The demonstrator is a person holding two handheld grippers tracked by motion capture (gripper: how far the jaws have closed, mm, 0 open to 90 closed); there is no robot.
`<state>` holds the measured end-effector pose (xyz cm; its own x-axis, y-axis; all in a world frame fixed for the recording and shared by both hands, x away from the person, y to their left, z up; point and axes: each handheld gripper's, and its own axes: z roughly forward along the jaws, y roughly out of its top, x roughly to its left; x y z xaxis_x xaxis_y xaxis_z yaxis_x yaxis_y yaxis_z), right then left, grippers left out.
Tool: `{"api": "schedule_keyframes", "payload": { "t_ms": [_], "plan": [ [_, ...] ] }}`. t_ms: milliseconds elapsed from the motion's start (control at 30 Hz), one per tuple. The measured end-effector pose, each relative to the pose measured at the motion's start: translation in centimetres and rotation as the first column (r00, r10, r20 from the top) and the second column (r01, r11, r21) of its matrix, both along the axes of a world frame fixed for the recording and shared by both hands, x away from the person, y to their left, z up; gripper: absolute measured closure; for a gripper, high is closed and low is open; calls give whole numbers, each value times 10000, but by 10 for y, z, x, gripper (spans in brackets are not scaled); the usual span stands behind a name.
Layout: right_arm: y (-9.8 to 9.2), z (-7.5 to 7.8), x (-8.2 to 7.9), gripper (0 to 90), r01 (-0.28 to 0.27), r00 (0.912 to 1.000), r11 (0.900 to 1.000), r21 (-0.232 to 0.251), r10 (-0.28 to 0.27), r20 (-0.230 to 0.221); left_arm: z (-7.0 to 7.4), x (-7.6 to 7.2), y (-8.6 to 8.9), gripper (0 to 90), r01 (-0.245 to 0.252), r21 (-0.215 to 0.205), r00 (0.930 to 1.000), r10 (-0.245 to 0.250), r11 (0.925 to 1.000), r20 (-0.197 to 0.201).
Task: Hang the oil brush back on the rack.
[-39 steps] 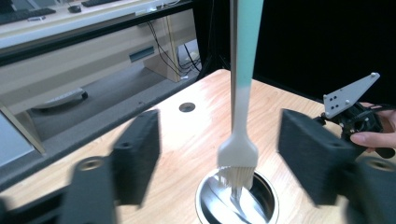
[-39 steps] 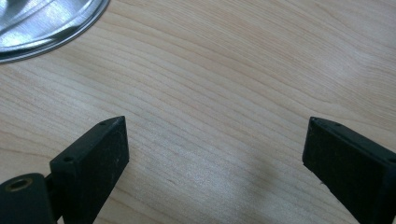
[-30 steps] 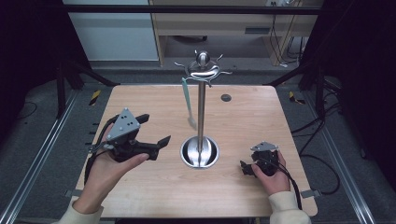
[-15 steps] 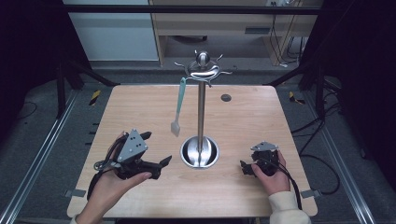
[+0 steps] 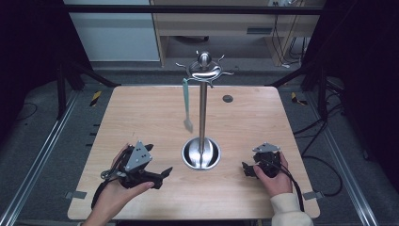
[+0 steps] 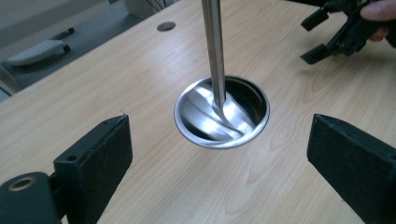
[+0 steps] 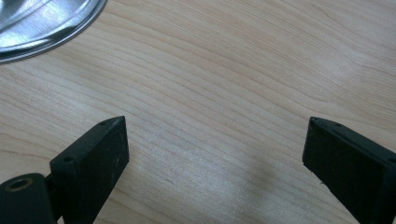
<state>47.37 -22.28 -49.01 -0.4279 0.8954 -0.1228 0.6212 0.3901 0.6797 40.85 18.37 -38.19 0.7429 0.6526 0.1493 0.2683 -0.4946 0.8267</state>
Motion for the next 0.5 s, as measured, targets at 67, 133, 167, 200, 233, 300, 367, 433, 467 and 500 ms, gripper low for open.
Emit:
{"api": "schedule_keyframes", "payload": {
  "t_ms": [67, 133, 167, 200, 233, 300, 367, 433, 467, 500],
  "plan": [
    [0, 0, 0, 78, 17, 10000, 10000, -18, -17, -8, -8, 0, 0, 64, 1, 46, 9998, 0, 10000, -192],
    [0, 0, 0, 78, 8, 10000, 10000, -33, -8, -11, -14, 0, 0, 63, -43, 101, 9996, 46, 9999, -296],
    [0, 0, 0, 78, 10, 10000, 10000, -27, -10, -21, -17, 1, 1, 64, -42, 136, 9994, 47, 9999, -356],
    [0, -1, 0, 78, 11, 10000, 10000, -22, -11, -7, -20, 1, 1, 64, -27, 212, 9992, 35, 9998, -410],
    [0, -1, 0, 78, 18, 10000, 10000, -18, -18, -10, -23, 2, 1, 64, -77, 205, 9989, 86, 9998, -461],
    [0, -1, 0, 78, 21, 10000, 10000, -12, -21, -13, -25, 2, 2, 63, -75, 307, 9988, 90, 9995, -488],
    [0, -1, 0, 78, 16, 10000, 10000, -18, -16, -14, -30, 4, 3, 63, -167, 434, 9985, 189, 9989, -509],
    [0, 0, 0, 78, 22, 10000, 10000, -21, -22, -21, -39, 8, 8, 64, -324, 435, 9972, 353, 9985, -660],
    [0, -1, 0, 78, 18, 10000, 10000, -16, -18, -12, -41, 8, 9, 64, -377, 438, 9967, 407, 9983, -707],
    [0, -1, 0, 78, 19, 10000, 10000, -18, -19, -11, -41, 8, 9, 64, -377, 438, 9967, 407, 9983, -707]
  ]
}}
